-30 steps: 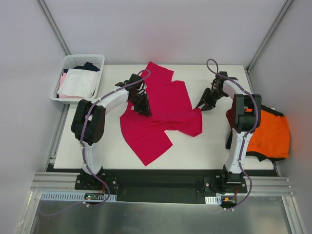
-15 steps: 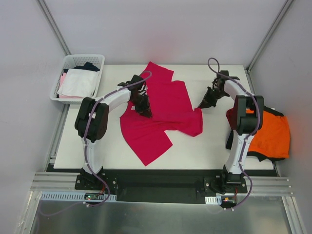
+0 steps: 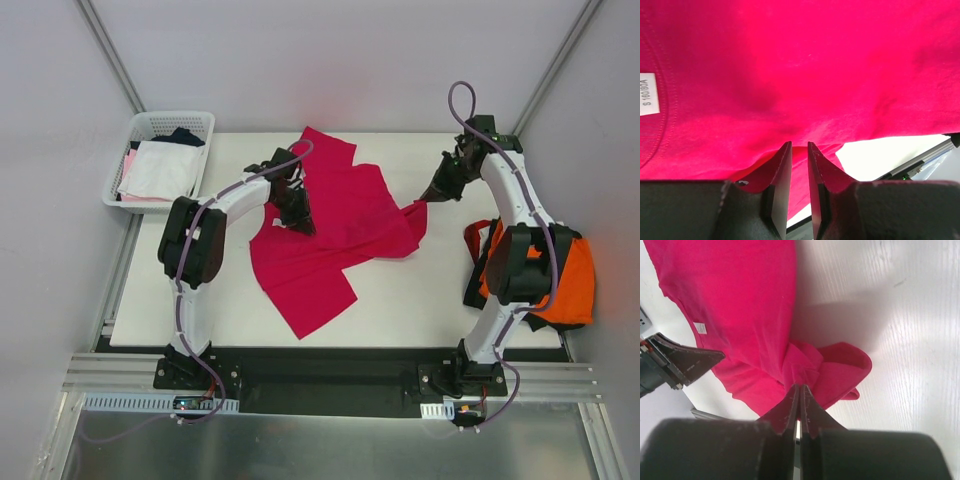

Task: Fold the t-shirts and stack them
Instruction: Flatten the tshirt out

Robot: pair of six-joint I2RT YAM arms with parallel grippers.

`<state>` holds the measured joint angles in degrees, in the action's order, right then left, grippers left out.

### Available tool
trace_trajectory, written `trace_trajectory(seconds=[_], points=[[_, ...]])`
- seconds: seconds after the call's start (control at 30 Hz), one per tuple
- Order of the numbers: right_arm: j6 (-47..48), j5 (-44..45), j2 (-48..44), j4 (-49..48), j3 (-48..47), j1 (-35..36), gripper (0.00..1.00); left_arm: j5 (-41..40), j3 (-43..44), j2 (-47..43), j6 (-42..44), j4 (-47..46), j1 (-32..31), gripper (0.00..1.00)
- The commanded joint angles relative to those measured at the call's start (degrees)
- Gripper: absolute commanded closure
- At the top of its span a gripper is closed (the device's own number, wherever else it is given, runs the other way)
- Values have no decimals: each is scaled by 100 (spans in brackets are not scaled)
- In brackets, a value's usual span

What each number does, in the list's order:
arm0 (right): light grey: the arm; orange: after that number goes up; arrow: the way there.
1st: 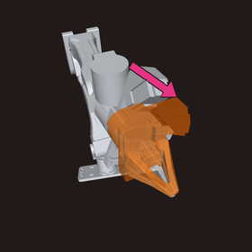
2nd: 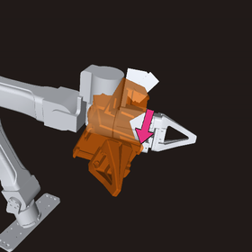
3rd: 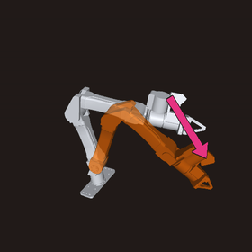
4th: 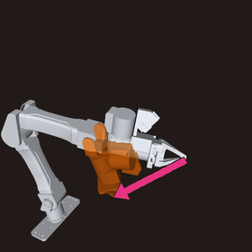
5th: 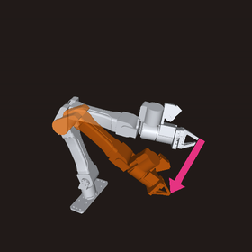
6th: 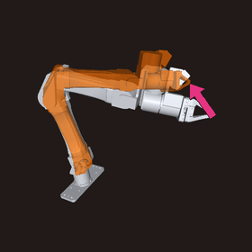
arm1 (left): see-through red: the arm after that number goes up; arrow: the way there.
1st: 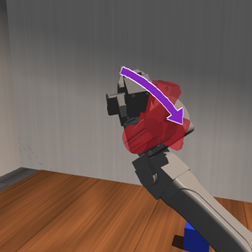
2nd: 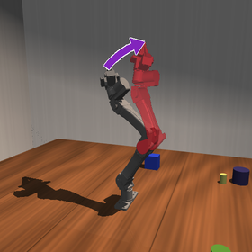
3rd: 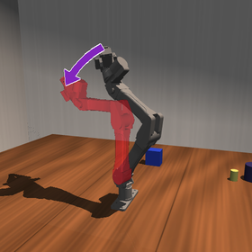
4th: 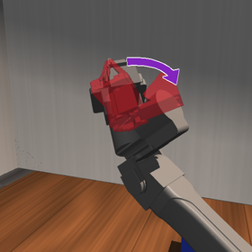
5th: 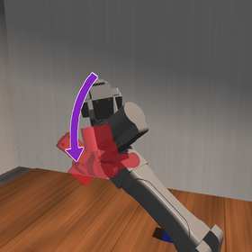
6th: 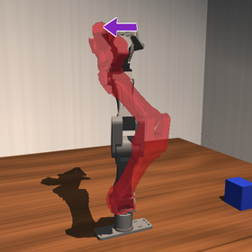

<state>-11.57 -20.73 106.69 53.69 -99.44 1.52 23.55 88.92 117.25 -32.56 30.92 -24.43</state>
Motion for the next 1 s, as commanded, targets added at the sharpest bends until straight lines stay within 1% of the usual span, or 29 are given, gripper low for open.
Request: trace_trajectory(seconds=[0.0, 0.2, 0.33, 0.43, 0.53, 0.63, 0.9, 0.97], points=[[-73, 455, -604, 765, -68, 41, 99, -8, 187, 26, -67, 108, -54, 81], [-73, 746, -1176, 1117, 4, 50, 99, -43, 195, 43, -67, 108, -80, 82], [-73, 816, -1265, 1441, -557, 59, 99, -44, 195, 78, -49, 99, -124, 82], [-99, 825, -1291, 1495, -831, 68, 99, -44, 213, 105, -23, 99, -150, 83], [-135, 834, -1370, 1504, -797, 85, 99, -44, 187, 79, -5, 99, -159, 83], [-170, 843, -1449, 1425, -472, 129, 99, -70, 134, 26, 21, 99, -159, 83], [-249, 1000, -1801, 1434, 872, 305, 99, -175, 11, -97, 109, 107, -150, 83], [-284, 1106, -1845, 1495, 1014, 349, 99, -193, 11, -106, 135, 99, -159, 83]])
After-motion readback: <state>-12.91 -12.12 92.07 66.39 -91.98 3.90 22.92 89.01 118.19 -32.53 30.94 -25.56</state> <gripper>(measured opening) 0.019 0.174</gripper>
